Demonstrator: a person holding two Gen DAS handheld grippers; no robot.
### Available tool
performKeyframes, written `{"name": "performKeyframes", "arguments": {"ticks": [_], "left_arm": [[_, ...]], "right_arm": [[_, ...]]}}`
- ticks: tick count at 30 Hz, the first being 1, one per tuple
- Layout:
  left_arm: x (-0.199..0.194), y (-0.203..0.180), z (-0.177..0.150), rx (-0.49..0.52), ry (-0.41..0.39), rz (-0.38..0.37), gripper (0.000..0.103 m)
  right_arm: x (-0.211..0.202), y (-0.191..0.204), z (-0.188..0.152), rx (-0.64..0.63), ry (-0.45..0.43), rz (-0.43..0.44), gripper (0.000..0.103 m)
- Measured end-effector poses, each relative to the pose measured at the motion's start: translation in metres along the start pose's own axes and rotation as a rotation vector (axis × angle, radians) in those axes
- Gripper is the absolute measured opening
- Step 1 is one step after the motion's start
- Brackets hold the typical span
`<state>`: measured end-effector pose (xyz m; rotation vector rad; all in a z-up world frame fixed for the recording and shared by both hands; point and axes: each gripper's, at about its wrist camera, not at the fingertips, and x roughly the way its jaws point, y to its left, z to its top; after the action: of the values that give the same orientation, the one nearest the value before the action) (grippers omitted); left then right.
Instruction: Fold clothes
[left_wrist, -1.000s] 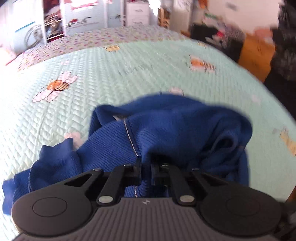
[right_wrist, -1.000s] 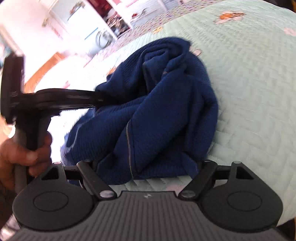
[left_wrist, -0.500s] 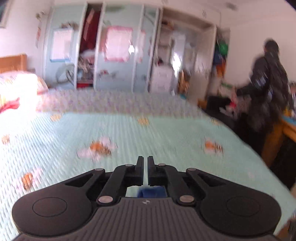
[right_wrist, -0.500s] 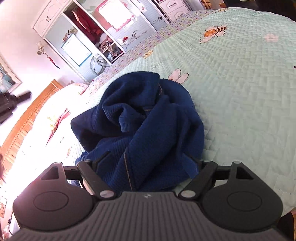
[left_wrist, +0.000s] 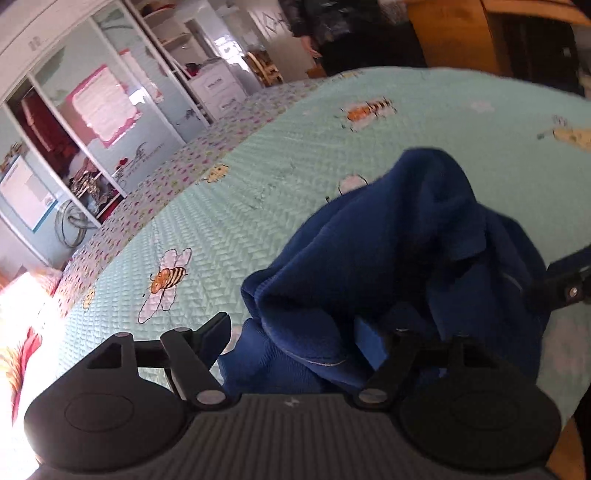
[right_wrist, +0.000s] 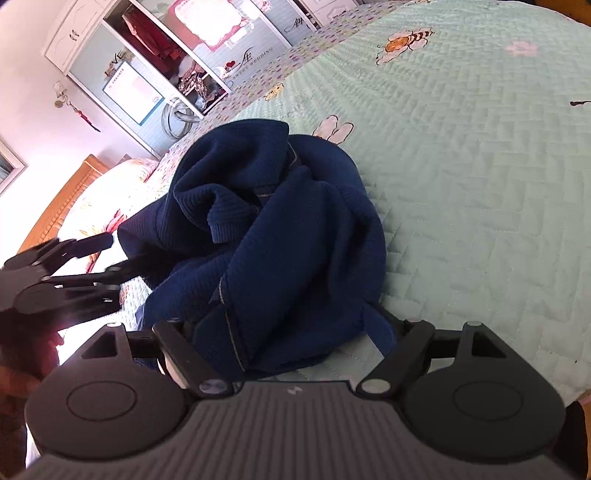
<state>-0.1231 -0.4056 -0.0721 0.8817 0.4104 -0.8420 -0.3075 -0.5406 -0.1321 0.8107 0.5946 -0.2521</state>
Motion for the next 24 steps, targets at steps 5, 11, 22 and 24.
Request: {"name": "performKeyframes", "arguments": {"ticks": [5,11,22,24], "left_arm": [[0.026,0.003,0.015,-0.129,0.000,-0.024,0.025],[-0.016,0.053,0.017,-0.593,-0.137,-0.109,0.014],[-0.121,0.149,-0.009,-0.847,-0.352,0.149,0.013],[-0.118,0.141,-0.028,-0.841,-0.278,0.169,0.013]], "right_arm": [[-0.003,0.004,-0.001,-0.009,-0.009,0.002,0.082],[-0.009,0.005,-0.001,-0.009,-0.023,0.006,0.082],[-0.018,0.030,0.027,-0.029,-0.138,0.089,0.082],[-0.013,0.032,0.023,-0.035,-0.116,0.091,0.082]]}}
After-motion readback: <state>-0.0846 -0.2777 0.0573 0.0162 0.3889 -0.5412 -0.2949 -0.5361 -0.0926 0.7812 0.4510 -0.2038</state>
